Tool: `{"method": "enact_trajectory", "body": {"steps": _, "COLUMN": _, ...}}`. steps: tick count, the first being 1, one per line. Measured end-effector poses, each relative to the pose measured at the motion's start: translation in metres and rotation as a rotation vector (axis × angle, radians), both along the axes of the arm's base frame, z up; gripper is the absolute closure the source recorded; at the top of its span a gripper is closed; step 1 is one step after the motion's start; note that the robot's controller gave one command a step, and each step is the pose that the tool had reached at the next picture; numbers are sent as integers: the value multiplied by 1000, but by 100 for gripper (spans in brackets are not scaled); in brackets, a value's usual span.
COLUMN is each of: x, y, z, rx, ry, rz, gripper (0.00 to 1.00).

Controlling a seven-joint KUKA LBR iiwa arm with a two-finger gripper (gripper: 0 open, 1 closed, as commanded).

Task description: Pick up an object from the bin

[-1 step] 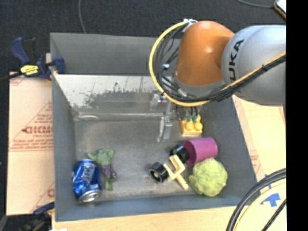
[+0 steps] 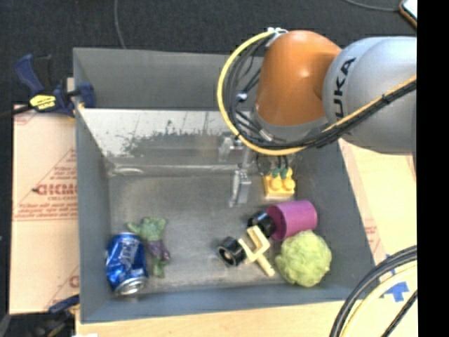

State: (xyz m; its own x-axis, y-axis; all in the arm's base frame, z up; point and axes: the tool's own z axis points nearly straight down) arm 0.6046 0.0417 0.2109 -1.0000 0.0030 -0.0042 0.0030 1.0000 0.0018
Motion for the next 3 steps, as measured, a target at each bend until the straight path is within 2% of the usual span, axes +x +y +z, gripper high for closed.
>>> {"method": "enact_trajectory", "body": {"steps": 1, "x": -43, "y": -56, "z": -30, "rx": -3, "ry": 1, "rz": -2, "gripper": 0}}
{"method": "enact_trajectory", "body": {"steps": 2, "x": -37, "y": -50, "z": -44, "rx": 1, "ry": -8, "rz": 34, "gripper": 0}}
{"method": "enact_trajectory", "body": {"steps": 3, "x": -63, "y": -57, "z": -41, "rx": 0, "ry": -7, "rz": -26, "gripper": 0}}
